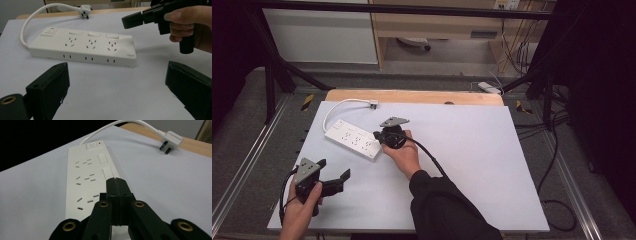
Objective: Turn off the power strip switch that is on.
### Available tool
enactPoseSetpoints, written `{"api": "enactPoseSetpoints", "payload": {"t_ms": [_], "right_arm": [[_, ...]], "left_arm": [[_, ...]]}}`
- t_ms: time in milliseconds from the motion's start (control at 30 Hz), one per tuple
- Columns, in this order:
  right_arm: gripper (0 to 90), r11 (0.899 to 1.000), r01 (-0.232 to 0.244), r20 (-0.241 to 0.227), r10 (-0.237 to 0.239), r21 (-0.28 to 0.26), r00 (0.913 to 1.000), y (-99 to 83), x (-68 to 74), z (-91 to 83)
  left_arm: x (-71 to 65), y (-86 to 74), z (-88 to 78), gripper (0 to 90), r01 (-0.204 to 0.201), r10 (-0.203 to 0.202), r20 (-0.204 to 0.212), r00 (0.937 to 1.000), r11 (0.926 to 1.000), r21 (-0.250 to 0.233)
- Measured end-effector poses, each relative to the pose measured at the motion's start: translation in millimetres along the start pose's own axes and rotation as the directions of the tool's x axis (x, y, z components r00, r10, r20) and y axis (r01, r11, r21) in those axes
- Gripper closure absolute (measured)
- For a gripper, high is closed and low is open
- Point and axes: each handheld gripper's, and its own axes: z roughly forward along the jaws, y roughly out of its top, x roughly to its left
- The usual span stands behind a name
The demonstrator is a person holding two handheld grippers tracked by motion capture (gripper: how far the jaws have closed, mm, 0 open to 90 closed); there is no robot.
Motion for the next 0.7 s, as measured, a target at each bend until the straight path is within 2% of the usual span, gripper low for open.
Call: {"api": "enactPoseSetpoints", "payload": {"t_ms": [700], "right_arm": [[90.0,1.0,-0.008,0.023,0.008,0.016,0.9997,-5.8,-0.7,9.6]], "left_arm": [[0.5,0.4,-0.4,5.4,-0.001,0.001,0.0,1.0,1.0,-0.001]]}}
